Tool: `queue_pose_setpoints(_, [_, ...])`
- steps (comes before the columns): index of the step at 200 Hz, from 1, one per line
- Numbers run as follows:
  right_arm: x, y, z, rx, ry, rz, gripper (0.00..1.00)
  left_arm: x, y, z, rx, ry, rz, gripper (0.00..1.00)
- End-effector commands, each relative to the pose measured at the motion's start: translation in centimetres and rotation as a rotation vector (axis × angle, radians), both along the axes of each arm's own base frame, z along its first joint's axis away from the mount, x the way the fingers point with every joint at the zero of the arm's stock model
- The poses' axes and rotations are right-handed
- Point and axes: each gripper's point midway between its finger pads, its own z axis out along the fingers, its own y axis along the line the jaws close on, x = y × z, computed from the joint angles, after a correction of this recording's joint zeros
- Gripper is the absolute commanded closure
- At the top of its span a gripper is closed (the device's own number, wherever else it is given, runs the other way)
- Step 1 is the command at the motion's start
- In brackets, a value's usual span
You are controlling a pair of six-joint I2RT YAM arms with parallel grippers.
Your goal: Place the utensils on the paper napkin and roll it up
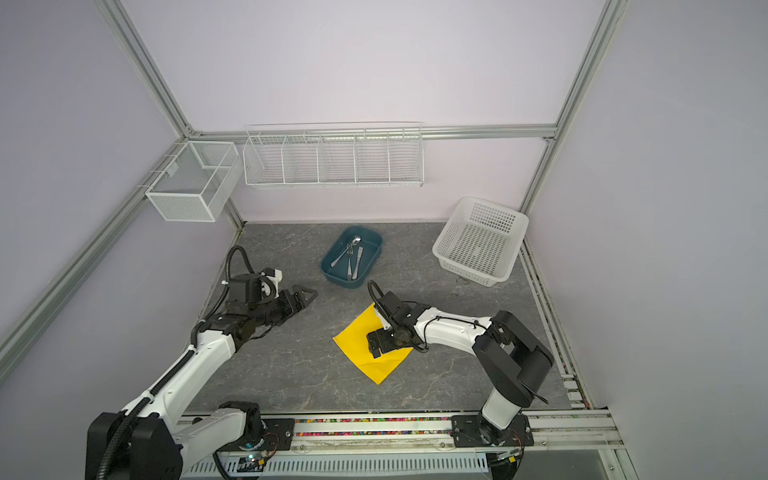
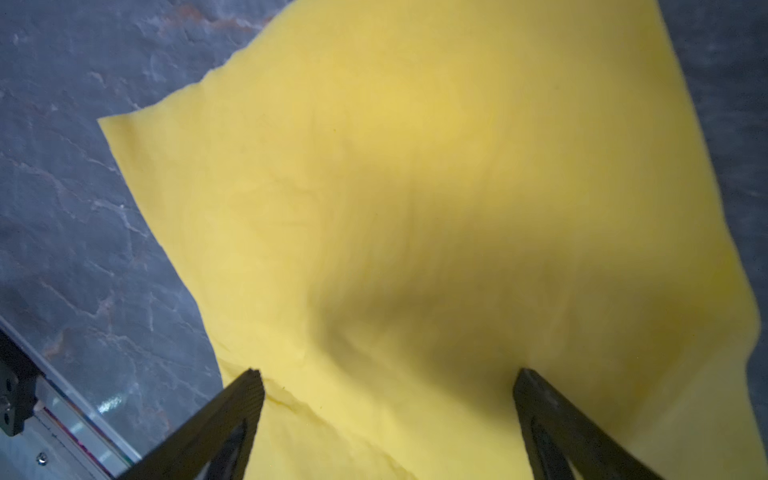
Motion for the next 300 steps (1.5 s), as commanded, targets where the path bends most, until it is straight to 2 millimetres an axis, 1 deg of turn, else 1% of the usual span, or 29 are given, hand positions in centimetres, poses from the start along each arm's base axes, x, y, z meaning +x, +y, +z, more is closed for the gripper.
queue_pose_setpoints(1, [-3.1,-3.4,-2.6,-0.126,0.113,-0.053,0.04,1.4,-1.4,0.1,0.045,0.008,-0.034,0.12])
queue_pose_setpoints(16, [-3.1,-3.0,-2.0,-0.082,0.115,-0.101,0.04,2.4,-3.0,0.1,0.083,0.019,-0.078,0.14])
queue_pose_setpoints(35, [-3.0,-3.4,-1.9,-0.074,0.132,-0.221,0.04,3.9,-4.6,0.0,0.154,0.039,-0.111,0.16])
queue_pose_setpoints(53, [-2.9,-3.3,-1.9,-0.052,0.147,-0.286,0.04,5.5,-6.1,-0.5,0.179,0.064,-0.138,0.2])
queue_pose_setpoints(61, [-2.8,-3.0,-1.8,-0.038,0.145,-0.296,0.04,6.2,-6.9,-0.6,0.181,0.076,-0.147,0.22])
queue_pose_setpoints(73, [-2.5,-2.1,-1.1,0.01,0.126,-0.268,0.04,7.2,-8.0,-0.7,0.186,0.095,-0.181,0.22])
queue_pose_setpoints(81, [-2.2,-1.8,-0.4,0.029,0.107,-0.252,0.04,7.9,-8.5,-1.1,0.2,0.117,-0.197,0.22])
queue_pose_setpoints(99, [-1.3,-1.0,2.8,0.091,0.021,-0.197,0.05,9.5,-9.6,-1.4,0.23,0.138,-0.226,0.24])
queue_pose_setpoints(112, [-0.8,-1.3,4.7,0.113,-0.043,-0.184,0.08,10.4,-10.4,-1.6,0.248,0.144,-0.256,0.23])
queue_pose_setpoints(116, [-0.6,-1.7,5.3,0.11,-0.066,-0.183,0.08,10.6,-10.6,-1.7,0.258,0.142,-0.265,0.23])
queue_pose_setpoints(140, [0.4,-3.5,7.7,0.09,-0.167,-0.191,0.11,12.1,-10.6,-3.9,0.327,0.185,-0.275,0.23])
queue_pose_setpoints(159, [1.0,-5.0,8.9,0.073,-0.233,-0.228,0.11,12.5,-11.2,-5.6,0.343,0.214,-0.325,0.22])
queue_pose_setpoints(164, [1.3,-5.4,9.3,0.075,-0.252,-0.243,0.11,12.6,-11.0,-6.0,0.358,0.226,-0.33,0.22])
queue_pose_setpoints(178, [1.5,-5.8,10.0,0.085,-0.283,-0.266,0.11,13.0,-10.5,-6.8,0.404,0.246,-0.324,0.21])
queue_pose_setpoints(198, [1.7,-6.2,10.4,0.092,-0.301,-0.284,0.11,13.4,-9.8,-7.9,0.43,0.268,-0.299,0.21])
queue_pose_setpoints(220, [1.7,-6.4,10.3,0.075,-0.297,-0.288,0.11,13.0,-8.6,-8.7,0.47,0.297,-0.268,0.21])
queue_pose_setpoints(242, [1.7,-6.5,9.9,0.061,-0.289,-0.289,0.11,11.6,-7.0,-8.9,0.515,0.326,-0.236,0.2])
queue_pose_setpoints(266, [1.9,-6.4,9.8,0.057,-0.291,-0.289,0.11,8.6,-4.5,-9.5,0.561,0.369,-0.2,0.2])
queue_pose_setpoints(287, [2.3,-6.5,9.8,0.04,-0.307,-0.298,0.11,5.4,-3.2,-10.6,0.523,0.403,-0.178,0.2])
queue_pose_setpoints(300, [2.8,-6.4,9.9,0.032,-0.318,-0.305,0.11,3.4,-2.4,-10.8,0.517,0.411,-0.169,0.19])
